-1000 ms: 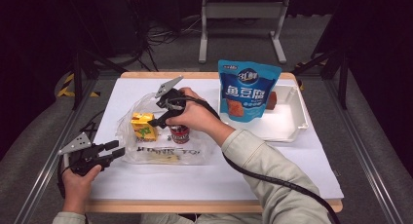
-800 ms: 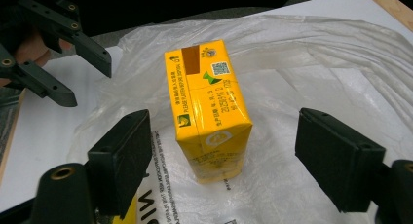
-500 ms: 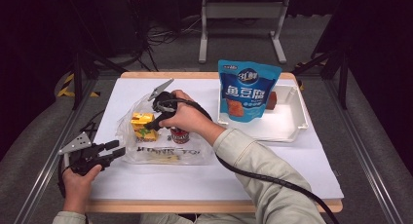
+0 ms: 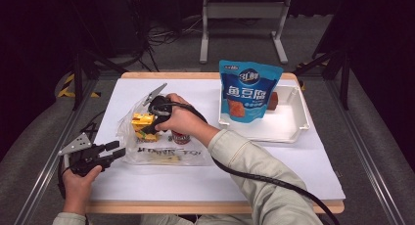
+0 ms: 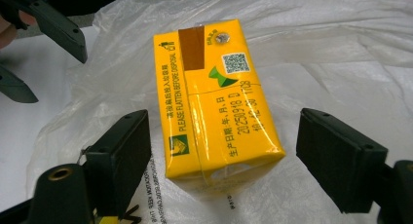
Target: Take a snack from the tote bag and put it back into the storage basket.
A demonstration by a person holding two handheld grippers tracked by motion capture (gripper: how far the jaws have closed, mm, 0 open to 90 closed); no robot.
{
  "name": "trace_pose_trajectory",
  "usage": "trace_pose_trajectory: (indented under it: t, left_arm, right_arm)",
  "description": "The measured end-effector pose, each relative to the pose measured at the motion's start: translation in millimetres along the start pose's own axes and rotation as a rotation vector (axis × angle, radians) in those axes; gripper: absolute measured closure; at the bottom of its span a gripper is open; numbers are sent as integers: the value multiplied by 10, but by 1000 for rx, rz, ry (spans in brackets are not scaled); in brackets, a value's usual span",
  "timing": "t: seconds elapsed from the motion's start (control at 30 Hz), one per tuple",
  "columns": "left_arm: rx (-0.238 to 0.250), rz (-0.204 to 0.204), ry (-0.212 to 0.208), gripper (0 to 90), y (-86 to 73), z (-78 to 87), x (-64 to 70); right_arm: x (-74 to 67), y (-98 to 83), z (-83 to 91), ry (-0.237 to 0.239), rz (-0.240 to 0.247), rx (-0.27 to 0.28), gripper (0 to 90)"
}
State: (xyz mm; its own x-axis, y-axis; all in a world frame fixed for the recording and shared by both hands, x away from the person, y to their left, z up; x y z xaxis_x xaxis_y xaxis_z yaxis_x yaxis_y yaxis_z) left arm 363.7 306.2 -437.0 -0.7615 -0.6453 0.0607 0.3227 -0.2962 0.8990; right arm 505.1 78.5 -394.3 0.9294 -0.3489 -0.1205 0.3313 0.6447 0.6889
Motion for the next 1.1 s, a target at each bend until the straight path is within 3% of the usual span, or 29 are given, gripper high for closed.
trace_pose_trajectory:
  t: [0.43, 0.67, 0.83, 1.1]
  left_arm:
    - [1, 2, 0, 533, 0, 1, -2]
    - [2, 2, -1, 533, -3, 9, -4]
    - [4, 5, 0, 533, -4, 9, -5]
    - [3, 3, 1, 532, -9, 13, -8]
  right_arm:
    - [-36, 42, -100, -1, 30, -39, 271]
    - [-41, 63, -150, -3, 72, -85, 364]
    - [-40, 69, -168, -6, 90, -121, 497]
    - [-80, 73, -172, -19, 141, -130, 552]
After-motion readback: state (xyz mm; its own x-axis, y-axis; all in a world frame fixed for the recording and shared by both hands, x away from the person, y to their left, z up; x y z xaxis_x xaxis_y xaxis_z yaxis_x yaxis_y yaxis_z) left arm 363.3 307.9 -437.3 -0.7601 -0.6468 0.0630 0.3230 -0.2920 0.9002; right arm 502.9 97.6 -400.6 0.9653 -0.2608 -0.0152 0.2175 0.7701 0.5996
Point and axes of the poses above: each handheld gripper's, and its own axes: z roughly backward along the jaws, y roughly out of its top, x roughly to its right, the point moved 2 cm from there along -z, roughly forward along the jaws, and after that the axes turned 8 degrees about -z, right-handed, at the moved point
